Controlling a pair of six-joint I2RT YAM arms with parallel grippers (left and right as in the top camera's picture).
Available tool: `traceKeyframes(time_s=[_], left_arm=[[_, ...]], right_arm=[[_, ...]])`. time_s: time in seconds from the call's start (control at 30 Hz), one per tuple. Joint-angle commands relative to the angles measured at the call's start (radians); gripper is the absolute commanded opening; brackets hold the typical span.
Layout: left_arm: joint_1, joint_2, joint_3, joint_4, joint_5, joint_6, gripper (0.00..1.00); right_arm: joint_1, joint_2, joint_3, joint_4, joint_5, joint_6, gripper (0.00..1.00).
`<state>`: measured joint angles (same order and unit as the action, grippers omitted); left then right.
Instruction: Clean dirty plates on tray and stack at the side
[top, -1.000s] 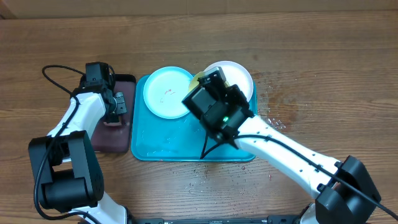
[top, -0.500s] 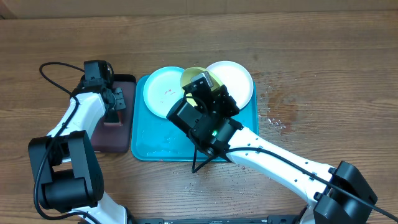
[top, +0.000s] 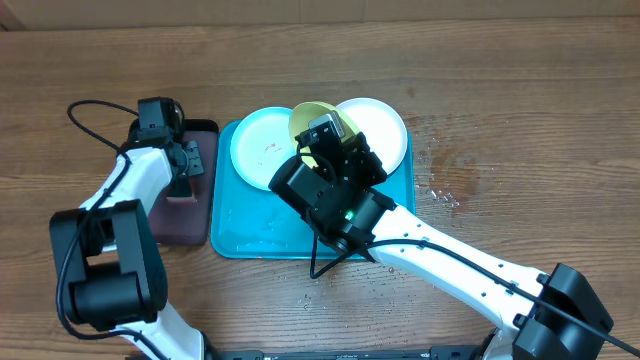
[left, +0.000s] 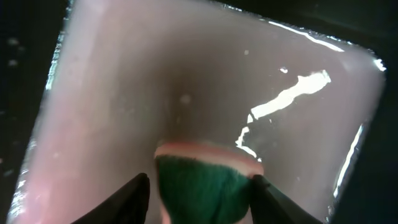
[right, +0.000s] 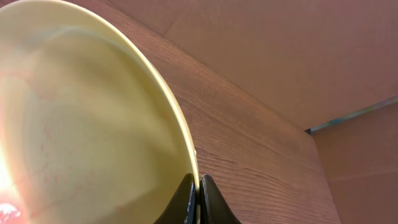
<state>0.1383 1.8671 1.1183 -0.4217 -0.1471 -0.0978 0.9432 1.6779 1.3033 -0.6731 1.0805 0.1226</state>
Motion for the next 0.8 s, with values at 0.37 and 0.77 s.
traceKeyframes(time_s=[0.37,0.77], left_arm=[[0.006,0.027,0.039,0.016,0.017,0.028,0.04],[0.005,0.024,0.160,-0.241,0.018,0.023,0.70]], right_arm=[[-0.098,-0.045,0.034,-0.010,-0.156,0.126,0.04],[-0.466,-0.168,0.034,-0.106,-0.666,0.249,0.04]])
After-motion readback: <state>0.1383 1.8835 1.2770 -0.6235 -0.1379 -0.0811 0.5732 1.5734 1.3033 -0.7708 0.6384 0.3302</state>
